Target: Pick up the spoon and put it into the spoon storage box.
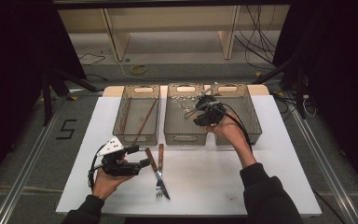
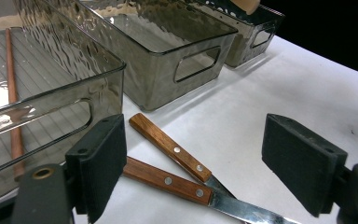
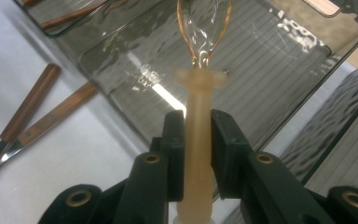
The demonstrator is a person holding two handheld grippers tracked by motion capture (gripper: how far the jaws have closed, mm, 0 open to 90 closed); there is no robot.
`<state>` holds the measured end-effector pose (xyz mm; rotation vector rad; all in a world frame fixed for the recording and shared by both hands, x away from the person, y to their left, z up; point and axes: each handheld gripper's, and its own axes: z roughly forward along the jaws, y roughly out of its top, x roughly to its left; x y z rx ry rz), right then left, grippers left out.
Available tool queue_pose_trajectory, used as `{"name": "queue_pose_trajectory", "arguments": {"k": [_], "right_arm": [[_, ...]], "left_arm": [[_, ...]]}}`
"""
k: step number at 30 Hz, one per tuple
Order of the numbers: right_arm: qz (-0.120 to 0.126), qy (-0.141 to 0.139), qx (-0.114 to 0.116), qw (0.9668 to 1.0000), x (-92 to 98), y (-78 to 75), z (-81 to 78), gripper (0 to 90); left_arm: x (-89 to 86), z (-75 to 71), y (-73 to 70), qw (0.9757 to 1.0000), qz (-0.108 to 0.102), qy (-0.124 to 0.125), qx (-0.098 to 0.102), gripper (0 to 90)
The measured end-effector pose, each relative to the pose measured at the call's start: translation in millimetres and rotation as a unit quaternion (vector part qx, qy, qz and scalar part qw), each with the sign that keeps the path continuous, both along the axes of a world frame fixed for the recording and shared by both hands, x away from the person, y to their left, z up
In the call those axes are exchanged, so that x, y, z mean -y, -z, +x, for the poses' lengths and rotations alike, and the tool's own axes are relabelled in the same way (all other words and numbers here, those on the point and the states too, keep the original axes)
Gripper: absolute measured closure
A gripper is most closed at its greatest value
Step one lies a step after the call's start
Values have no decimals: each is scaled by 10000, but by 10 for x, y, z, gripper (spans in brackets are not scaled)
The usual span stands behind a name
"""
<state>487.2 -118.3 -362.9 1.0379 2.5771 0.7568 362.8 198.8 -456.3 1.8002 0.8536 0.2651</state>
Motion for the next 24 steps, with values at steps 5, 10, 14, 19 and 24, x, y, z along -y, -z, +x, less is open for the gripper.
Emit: {"name": "queue_pose_trajectory", "arguments": {"k": [5,10,14,19,24], "right_arm": [[-39,104,-42,9999,-33,42,111,769],[-121,173,-81,9997,-54,95,206,769],[-127,245,-78,9996,-64,111,248,769],[-137,310,-102,9994,-78,153,296,769],[-136,339,-97,9993,-106,195,343,768]], "left_arm": [[2,3,6,10000,7,2,-14,215],[-12,0,-1,10000,-11,-14,9,215],[-20,2,1,10000,-17,-20,10,215],[-23,0,1,10000,-18,-20,11,215],[-22,2,5,10000,-8,-11,10,215]]}}
